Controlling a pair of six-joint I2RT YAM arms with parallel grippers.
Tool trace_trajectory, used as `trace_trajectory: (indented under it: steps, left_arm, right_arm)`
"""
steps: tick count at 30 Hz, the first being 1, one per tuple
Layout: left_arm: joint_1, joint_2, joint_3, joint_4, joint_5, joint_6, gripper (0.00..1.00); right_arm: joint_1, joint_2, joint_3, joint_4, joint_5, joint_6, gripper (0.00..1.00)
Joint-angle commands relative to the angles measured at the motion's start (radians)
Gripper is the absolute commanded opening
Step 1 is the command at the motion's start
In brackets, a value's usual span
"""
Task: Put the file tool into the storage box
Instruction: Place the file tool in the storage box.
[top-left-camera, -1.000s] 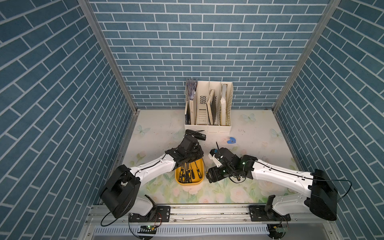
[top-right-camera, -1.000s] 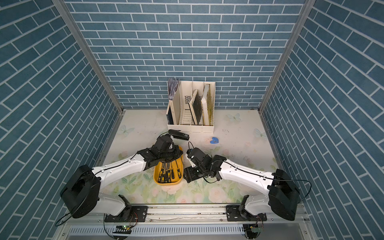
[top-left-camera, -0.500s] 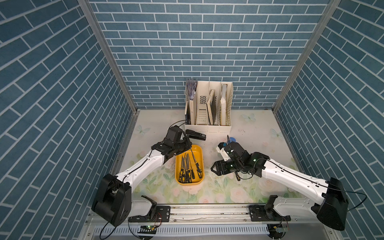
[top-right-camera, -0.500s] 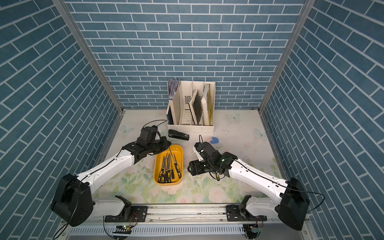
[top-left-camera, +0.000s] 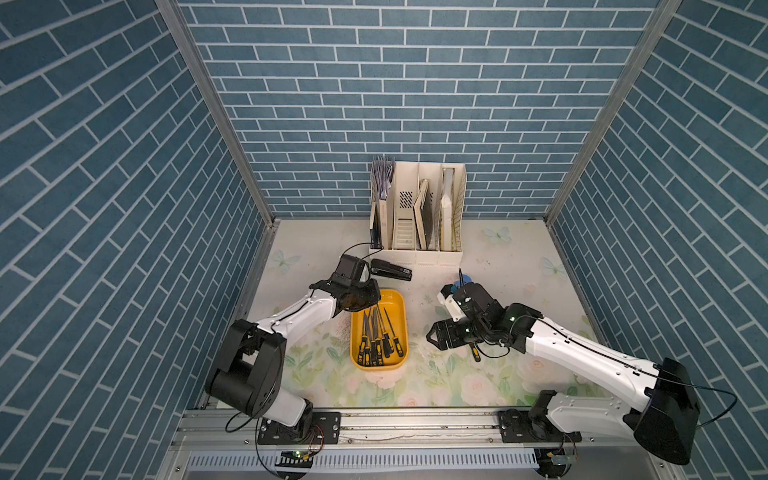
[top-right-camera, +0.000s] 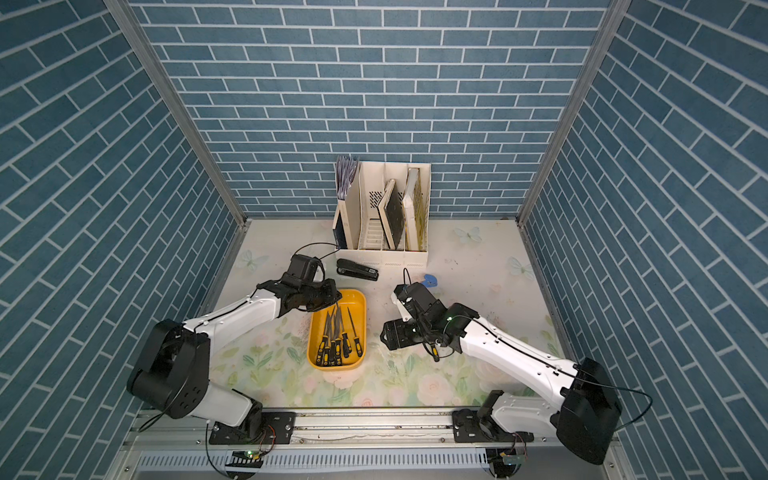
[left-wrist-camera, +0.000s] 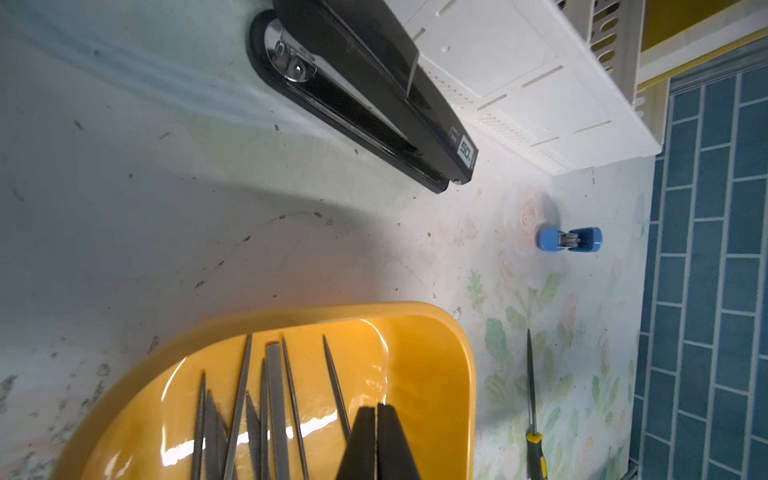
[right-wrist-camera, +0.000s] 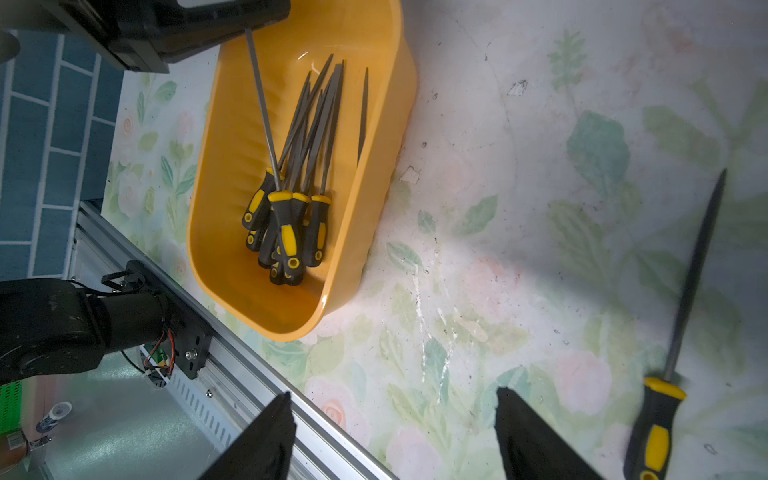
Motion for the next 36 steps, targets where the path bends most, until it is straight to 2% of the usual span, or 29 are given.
trace_trajectory:
  steps: [1, 8, 17, 23, 27, 32, 36]
  left_arm:
    - [-0.01, 0.025, -0.014, 0.031, 0.015, 0.024, 0.0]
    - [-0.048, 0.106, -0.006, 0.061, -0.016, 0.023, 0.0]
    - [-0.066, 0.151, -0.027, 0.06, -0.063, 0.02, 0.0]
    - [-0.067, 0.139, -0.036, 0.051, -0.086, 0.017, 0.2]
    - [-0.067, 0.131, -0.035, 0.043, -0.091, 0.019, 0.26]
    - [-0.068, 0.103, -0.022, 0.018, -0.095, 0.019, 0.27]
    - [-0.067, 0.053, 0.004, -0.02, -0.101, 0.017, 0.28]
  right_arm:
    - [-0.019, -0.022, -0.029, -0.025, -0.001, -0.048, 0.79]
    - [-0.07, -0.015, -0.077, -0.065, 0.041, -0.054, 0.79]
    - [-0.145, 0.002, -0.12, -0.154, 0.211, 0.011, 0.79]
    - [-0.162, 0.052, -0.167, -0.134, 0.224, 0.008, 0.8]
    - [-0.161, 0.1, -0.191, -0.1, 0.226, -0.008, 0.79]
    - [-0.162, 0.145, -0.201, -0.072, 0.231, -0.021, 0.73]
    - [-0.161, 0.185, -0.217, -0.057, 0.232, -0.04, 0.61]
